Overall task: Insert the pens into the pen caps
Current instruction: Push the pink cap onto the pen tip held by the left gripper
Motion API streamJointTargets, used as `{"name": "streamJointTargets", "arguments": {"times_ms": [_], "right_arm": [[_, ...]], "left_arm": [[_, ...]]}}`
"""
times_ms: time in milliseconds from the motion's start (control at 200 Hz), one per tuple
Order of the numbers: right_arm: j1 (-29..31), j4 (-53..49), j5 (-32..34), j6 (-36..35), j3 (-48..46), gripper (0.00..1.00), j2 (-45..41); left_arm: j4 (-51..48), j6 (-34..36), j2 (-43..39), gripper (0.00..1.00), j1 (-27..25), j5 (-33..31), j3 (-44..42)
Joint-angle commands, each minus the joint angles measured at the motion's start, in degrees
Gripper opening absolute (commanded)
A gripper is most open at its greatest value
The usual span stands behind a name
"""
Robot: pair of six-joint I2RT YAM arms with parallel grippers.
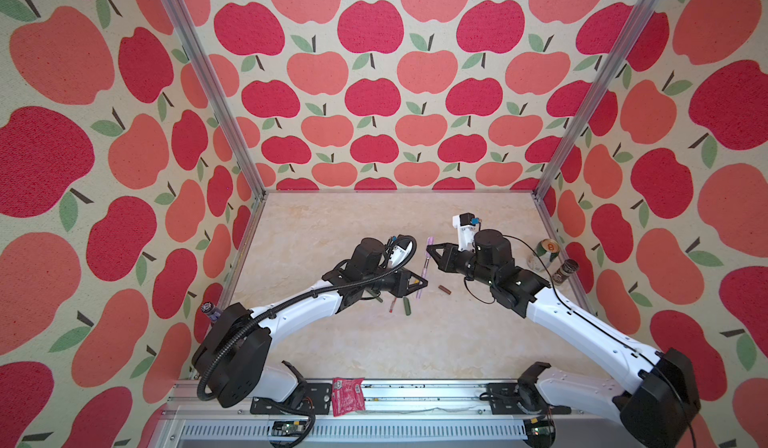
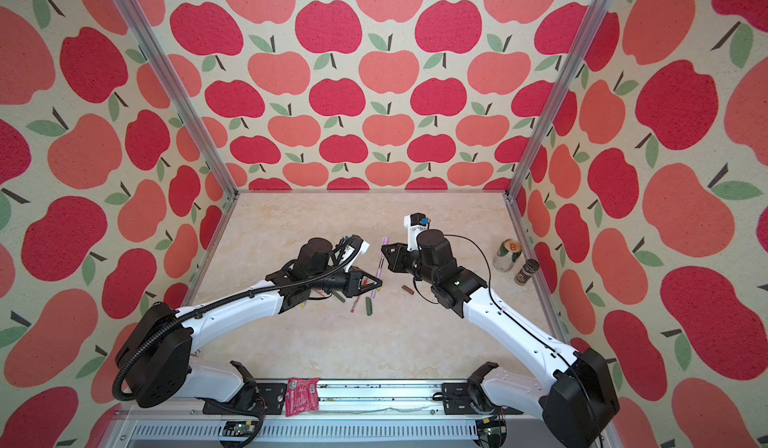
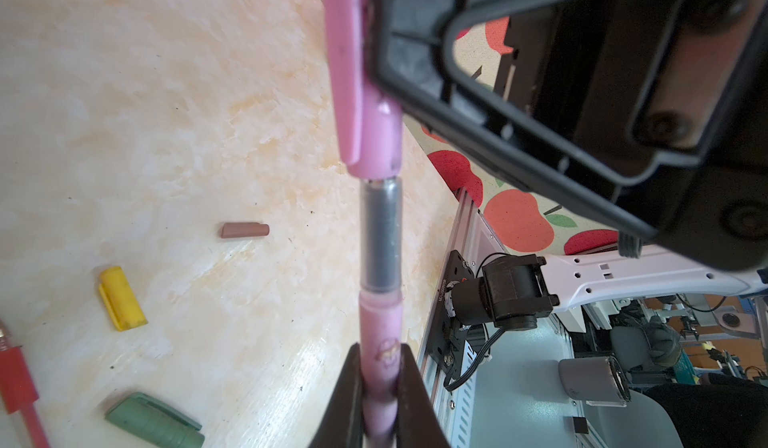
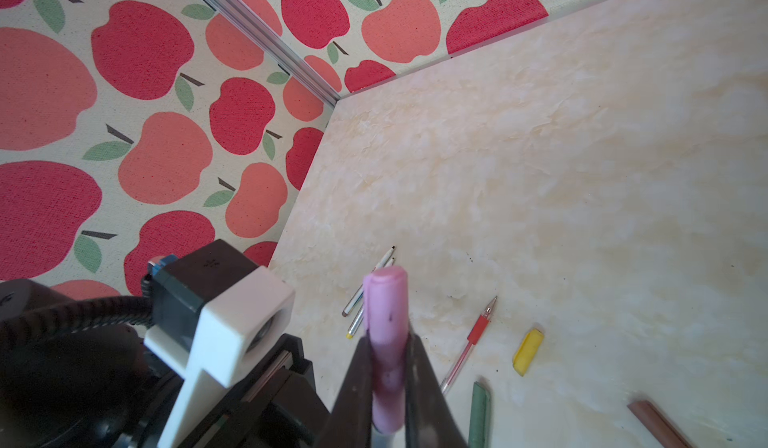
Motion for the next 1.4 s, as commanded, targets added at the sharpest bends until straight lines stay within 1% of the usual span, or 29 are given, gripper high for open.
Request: {"name": "streamJointTargets", "arguments": {"times_ms": [0, 225, 555, 725, 760, 780, 841, 931, 991, 1096, 1141, 1231, 1301, 1396], "right_arm": [[0.53, 0.61, 0.05, 0.77, -0.94, 0.0, -1.04], [1.83, 0.79, 0.26, 1.02, -1.02, 0.0, -1.87], [3.33, 0.61, 1.27, 1.9, -2.75, 0.0, -3.02], [3.96, 0.64, 0.85, 1.84, -3.02, 0.0, -3.12], [3.92, 0.54, 0.78, 1.6, -3.06, 0.03, -3.32], [3.95, 0.34, 0.75, 1.38, -2.95, 0.06, -3.49], [3.72, -0.78, 0.58, 0.21, -2.21, 0.21, -4.01], [2.74, -2.81, -0.81, -1.98, -0.55, 0.39, -4.9], [1.63, -3.71, -3.0, -3.57, 0.35, 0.48, -5.62], [-1.23, -5.48, -10.43, -6.7, 1.87, 0.62, -6.77], [-2.55, -6.35, -14.28, -8.0, 2.47, 0.66, -6.93], [-5.39, -6.72, -22.18, -9.59, 3.35, 0.7, -6.77], [-7.13, -5.8, -27.63, -9.98, 3.69, 0.7, -5.97], [-8.17, -3.96, -32.56, -9.96, 4.54, 0.69, -4.38]], "left_arm": [[2.24, -0.67, 0.16, 0.03, -0.09, -0.46, 0.05], [2.67, -0.91, 0.08, 0.03, 0.09, -1.92, -0.13], [6.76, -1.81, -1.41, 0.03, 0.14, -4.06, -1.34], [8.0, -1.55, -1.12, 0.03, 0.61, -2.25, -1.21], [8.19, -1.5, -1.02, 0.03, 0.71, -1.33, -1.18], [8.33, -1.38, -0.9, 0.03, 0.8, -0.72, -1.18], [8.22, -0.99, -0.83, 0.03, 1.02, 1.32, -1.27], [7.01, 0.54, -1.36, 0.03, 1.52, 4.58, -1.42], [5.5, 1.55, -2.04, 0.03, 2.19, 7.17, -1.67], [3.92, 2.11, -3.64, 0.03, 3.91, 12.11, -2.47], [2.97, 2.49, -4.7, 0.02, 4.6, 13.88, -2.74], [0.43, 4.32, -6.25, 0.02, 5.76, 17.76, -2.53], [-1.12, 5.32, -6.74, 0.02, 6.37, 21.46, -1.93], [-3.11, 6.48, -7.04, 0.02, 6.84, 23.73, -1.03]]}}
